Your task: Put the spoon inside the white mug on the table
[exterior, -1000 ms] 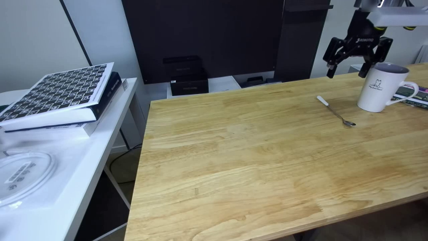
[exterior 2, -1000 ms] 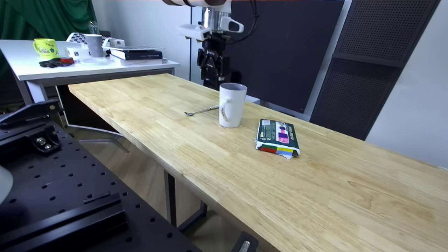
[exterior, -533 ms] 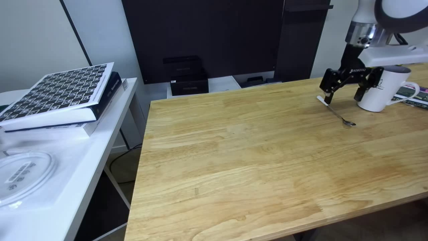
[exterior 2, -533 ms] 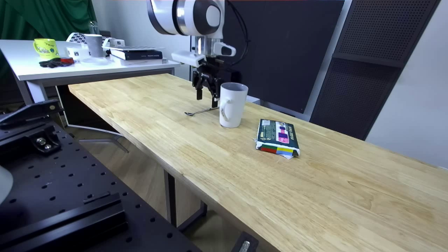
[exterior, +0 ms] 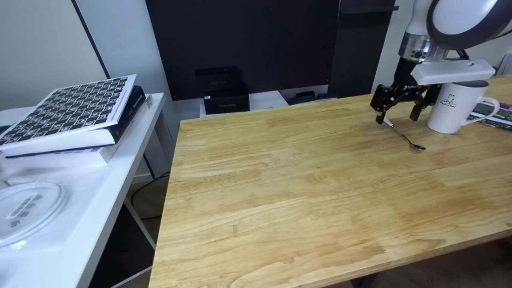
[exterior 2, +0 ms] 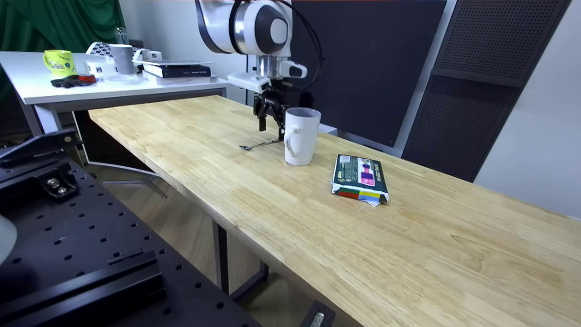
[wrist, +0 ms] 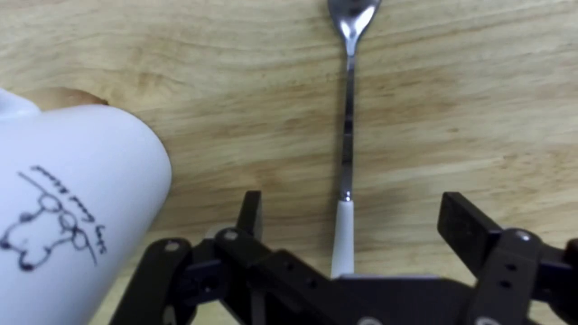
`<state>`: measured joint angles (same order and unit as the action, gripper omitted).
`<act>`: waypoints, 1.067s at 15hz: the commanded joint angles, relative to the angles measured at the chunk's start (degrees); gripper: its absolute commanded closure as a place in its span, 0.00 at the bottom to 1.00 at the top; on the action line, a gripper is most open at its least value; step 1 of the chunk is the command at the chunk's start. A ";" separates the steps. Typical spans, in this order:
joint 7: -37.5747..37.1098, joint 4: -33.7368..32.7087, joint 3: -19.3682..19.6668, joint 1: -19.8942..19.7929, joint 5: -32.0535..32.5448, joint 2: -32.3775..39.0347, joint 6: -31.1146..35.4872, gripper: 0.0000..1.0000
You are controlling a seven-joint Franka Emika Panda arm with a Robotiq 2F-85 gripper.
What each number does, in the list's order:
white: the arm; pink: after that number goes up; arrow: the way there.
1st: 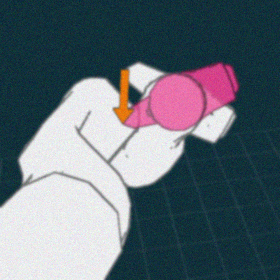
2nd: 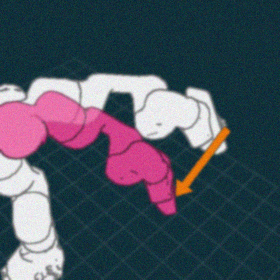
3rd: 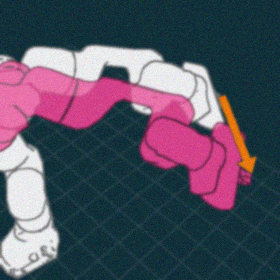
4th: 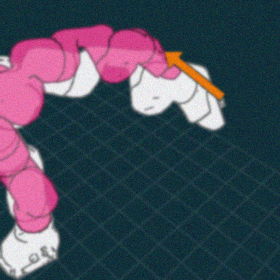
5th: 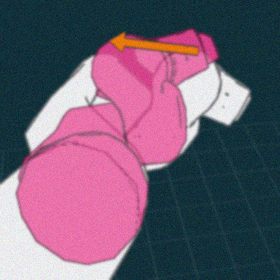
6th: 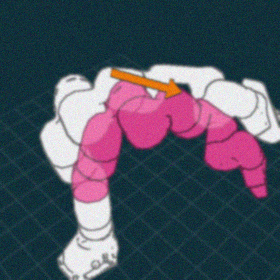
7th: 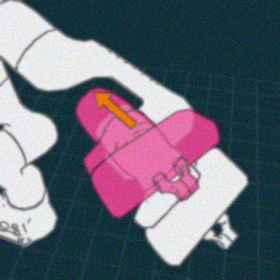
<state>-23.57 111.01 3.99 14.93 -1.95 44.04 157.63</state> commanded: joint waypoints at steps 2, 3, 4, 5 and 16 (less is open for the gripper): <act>-1.03 -6.65 0.37 -0.10 -1.52 3.26 -3.38 0.00; -1.04 -7.26 0.16 -0.28 -1.84 3.82 -3.90 0.00; -1.02 -7.75 0.04 -0.34 -2.19 4.39 -4.32 0.00; -1.08 -8.17 0.15 -0.19 -2.25 5.06 -4.21 0.00; -1.02 -11.61 0.99 0.35 -1.76 8.33 -3.97 0.00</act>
<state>-23.57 102.15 4.27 14.87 -3.65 50.56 154.57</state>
